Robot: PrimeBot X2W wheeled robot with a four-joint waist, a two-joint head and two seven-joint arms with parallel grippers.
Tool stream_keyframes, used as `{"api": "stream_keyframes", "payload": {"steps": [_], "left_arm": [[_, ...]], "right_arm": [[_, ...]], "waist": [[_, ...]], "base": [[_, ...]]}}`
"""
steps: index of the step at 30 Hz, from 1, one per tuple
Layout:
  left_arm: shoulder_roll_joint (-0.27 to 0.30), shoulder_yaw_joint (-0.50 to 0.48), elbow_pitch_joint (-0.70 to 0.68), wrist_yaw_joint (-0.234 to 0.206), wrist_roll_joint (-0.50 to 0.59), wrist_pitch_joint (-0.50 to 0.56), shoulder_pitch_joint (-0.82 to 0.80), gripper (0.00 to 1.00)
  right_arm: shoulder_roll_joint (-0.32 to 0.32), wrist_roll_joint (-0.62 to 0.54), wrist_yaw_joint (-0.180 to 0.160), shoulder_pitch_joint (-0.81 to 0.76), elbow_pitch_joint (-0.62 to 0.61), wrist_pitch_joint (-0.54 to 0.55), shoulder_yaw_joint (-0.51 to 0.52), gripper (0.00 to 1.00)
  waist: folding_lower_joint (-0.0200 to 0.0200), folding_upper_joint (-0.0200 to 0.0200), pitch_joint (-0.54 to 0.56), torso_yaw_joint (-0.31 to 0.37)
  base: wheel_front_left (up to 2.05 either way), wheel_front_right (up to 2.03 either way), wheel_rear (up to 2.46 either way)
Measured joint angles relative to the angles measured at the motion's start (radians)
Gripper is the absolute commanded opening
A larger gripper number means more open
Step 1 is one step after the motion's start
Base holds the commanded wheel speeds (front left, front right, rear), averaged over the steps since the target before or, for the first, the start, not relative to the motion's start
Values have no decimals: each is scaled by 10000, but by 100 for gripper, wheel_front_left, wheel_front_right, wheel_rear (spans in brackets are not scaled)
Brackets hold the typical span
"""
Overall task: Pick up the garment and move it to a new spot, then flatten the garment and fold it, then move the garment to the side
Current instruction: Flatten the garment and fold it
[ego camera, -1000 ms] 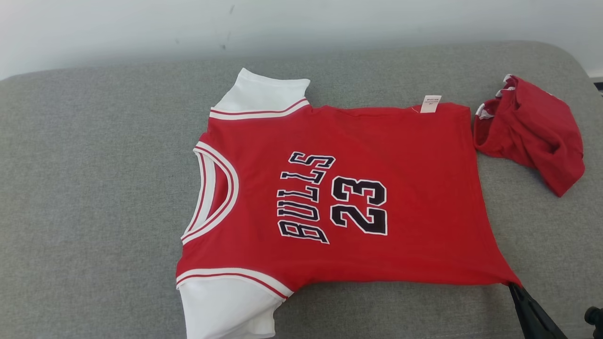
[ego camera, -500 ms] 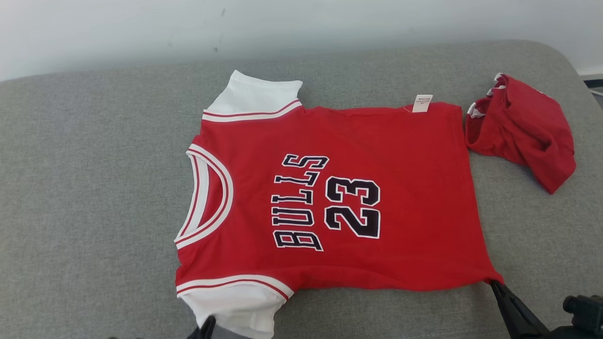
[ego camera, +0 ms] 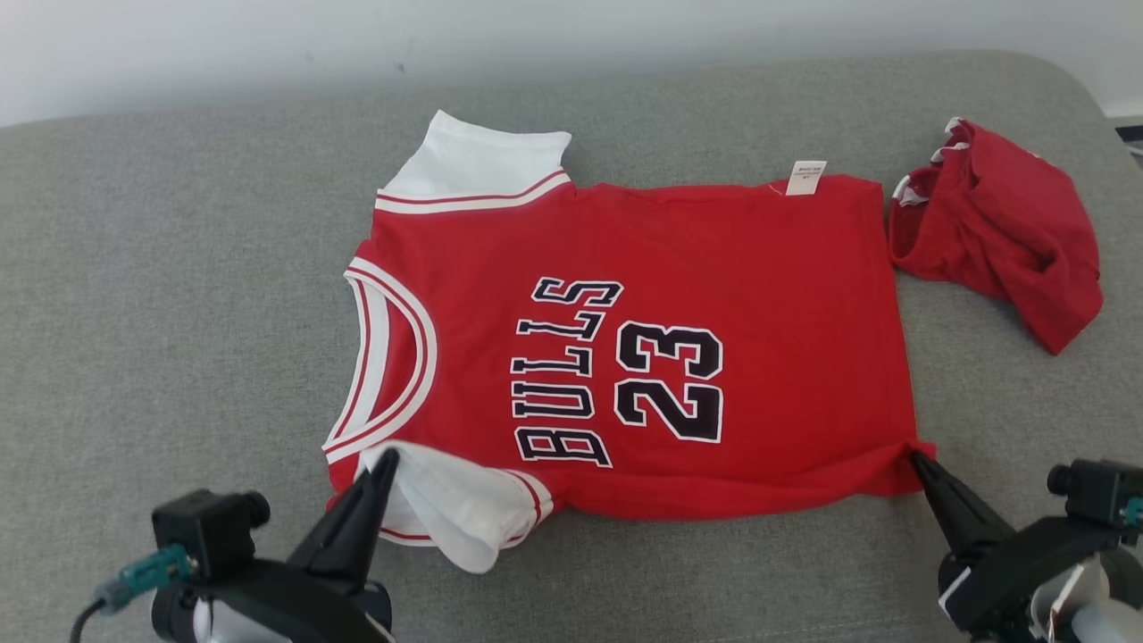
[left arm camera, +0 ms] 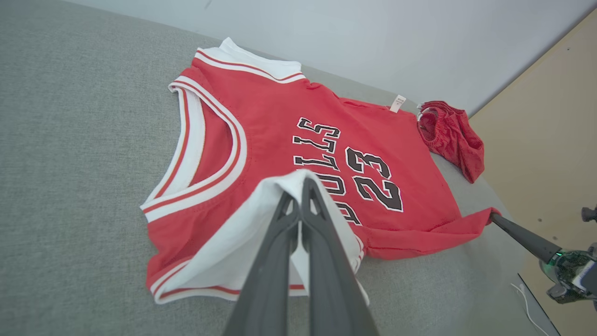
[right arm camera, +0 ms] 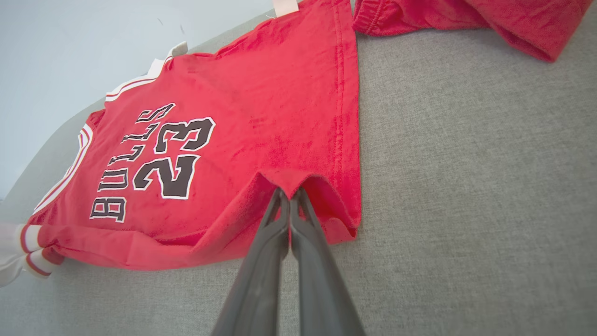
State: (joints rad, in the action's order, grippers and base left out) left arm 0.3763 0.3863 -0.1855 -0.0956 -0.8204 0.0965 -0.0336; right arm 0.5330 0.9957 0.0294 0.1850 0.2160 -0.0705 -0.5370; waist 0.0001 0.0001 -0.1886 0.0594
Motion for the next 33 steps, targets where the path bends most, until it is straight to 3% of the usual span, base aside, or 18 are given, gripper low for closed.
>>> {"api": "stream_keyframes", "payload": {"steps": [8, 20, 33], "left_arm": [[-301, -288, 1057, 65, -58, 75, -1469, 0], [-633, -443, 3030, 169, -36, 69, -3450, 0], [-945, -184, 4809, 548, 205, -207, -4584, 0]], "right_arm": [[-242, 192, 326, 1447, 886, 619, 21, 0], [-767, 268, 558, 3168, 2378, 1145, -15, 0], [-1170, 268, 763, 3847, 3695, 1118, -174, 0]], "waist": [[0, 0, -451, 7], [1, 1, -1233, 58], [0, -1, -1436, 144]], "base": [[0, 0, 0], [0, 0, 0], [0, 0, 0]]}}
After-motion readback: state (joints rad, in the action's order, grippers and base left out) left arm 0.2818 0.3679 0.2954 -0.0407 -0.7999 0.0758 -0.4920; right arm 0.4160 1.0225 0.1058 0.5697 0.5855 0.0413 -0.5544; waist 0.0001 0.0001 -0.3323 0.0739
